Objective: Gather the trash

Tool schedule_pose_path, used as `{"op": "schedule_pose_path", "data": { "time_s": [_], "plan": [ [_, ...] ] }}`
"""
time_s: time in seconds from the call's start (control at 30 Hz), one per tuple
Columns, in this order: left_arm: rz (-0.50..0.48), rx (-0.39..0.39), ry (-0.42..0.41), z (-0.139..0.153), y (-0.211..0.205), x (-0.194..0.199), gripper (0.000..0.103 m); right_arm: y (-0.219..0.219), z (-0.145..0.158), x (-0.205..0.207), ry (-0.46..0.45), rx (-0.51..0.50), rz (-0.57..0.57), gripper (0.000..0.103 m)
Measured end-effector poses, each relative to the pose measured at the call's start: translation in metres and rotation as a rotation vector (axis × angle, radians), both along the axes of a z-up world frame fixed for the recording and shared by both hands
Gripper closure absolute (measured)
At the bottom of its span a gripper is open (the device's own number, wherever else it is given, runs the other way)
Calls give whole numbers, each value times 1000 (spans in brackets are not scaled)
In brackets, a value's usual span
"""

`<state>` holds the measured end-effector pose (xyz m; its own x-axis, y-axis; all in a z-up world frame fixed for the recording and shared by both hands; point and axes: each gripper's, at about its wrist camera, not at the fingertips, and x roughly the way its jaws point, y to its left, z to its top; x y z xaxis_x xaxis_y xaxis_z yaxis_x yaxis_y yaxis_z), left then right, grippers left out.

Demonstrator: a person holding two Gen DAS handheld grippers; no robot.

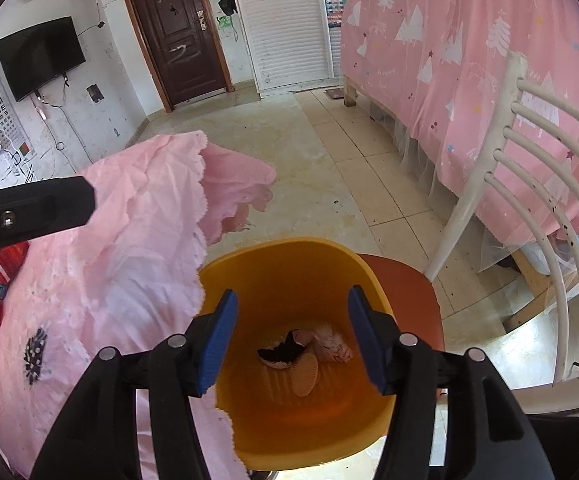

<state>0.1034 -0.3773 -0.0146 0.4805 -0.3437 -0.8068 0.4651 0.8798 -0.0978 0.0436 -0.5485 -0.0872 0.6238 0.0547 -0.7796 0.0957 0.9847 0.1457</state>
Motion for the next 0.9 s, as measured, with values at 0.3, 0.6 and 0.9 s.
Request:
{"op": "schedule_pose_path", "data": {
  "time_s": [0.3, 0.6, 0.9],
  "plan": [
    [57, -29, -50, 26, 55, -6, 55, 38, 27, 6, -33, -39, 49, 56],
    [164, -22, -92, 41, 129, -3, 55, 100, 54, 18, -69, -66, 133, 56],
    [277, -9, -98, 41, 213, 5, 54, 177, 67, 30, -79, -98, 239, 56]
  ]
}}
